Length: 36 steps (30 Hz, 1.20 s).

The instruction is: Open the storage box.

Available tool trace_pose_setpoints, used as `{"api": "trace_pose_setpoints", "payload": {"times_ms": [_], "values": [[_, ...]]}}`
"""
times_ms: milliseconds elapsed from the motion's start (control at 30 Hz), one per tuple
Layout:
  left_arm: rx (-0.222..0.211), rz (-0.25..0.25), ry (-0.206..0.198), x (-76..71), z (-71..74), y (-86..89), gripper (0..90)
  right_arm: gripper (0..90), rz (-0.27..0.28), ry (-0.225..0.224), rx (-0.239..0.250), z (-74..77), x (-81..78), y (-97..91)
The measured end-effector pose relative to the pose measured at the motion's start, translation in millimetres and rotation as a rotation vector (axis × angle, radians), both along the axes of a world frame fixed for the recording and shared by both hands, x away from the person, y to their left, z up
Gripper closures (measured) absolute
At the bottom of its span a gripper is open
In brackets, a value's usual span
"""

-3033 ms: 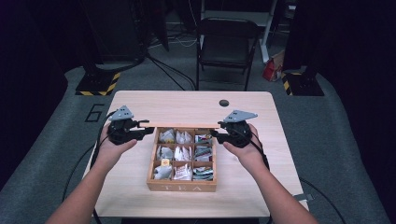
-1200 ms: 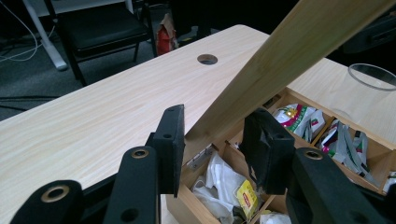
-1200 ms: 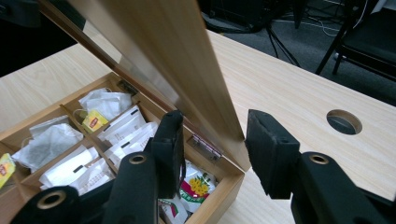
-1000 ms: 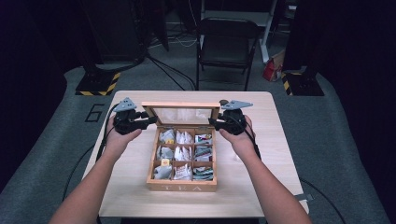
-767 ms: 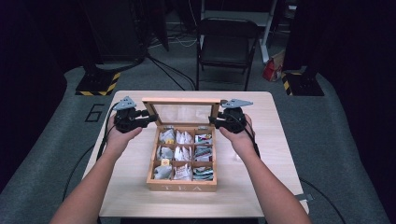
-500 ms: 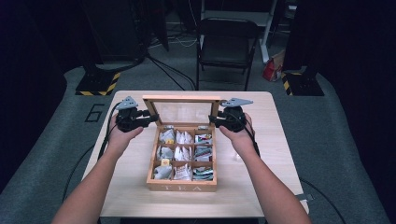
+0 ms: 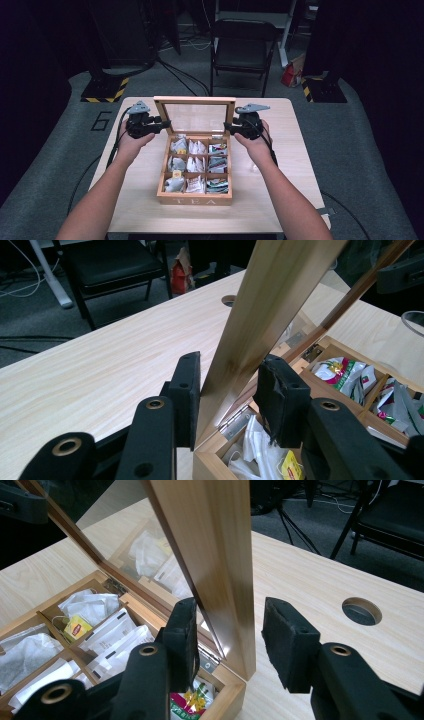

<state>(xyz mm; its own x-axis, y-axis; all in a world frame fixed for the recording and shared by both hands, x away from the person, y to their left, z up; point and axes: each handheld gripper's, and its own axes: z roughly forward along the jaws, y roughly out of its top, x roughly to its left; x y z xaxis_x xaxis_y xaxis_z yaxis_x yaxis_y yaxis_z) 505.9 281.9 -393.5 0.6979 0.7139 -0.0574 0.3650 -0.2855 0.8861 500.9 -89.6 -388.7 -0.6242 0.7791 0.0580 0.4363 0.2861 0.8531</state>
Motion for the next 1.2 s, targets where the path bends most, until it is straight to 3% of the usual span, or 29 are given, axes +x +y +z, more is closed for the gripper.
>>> {"api": "trace_pose_setpoints", "payload": {"times_ms": [400, 800, 1200], "values": [[-0.019, 0.011, 0.013, 9.8, -1.5, 0.6, 64.1, 56.3, -0.002, 0.001, 0.015, 1.7, -11.9, -4.4], [-0.007, 0.041, 0.042, 23.7, -0.4, -2.4, 65.6, 56.4, 0.051, -0.022, -0.018, 3.8, -33.2, -3.0], [0.008, 0.064, 0.06, 36.2, -3.0, -5.5, 64.8, 56.4, 0.055, -0.015, -0.021, 3.4, -35.0, -5.9]]}}
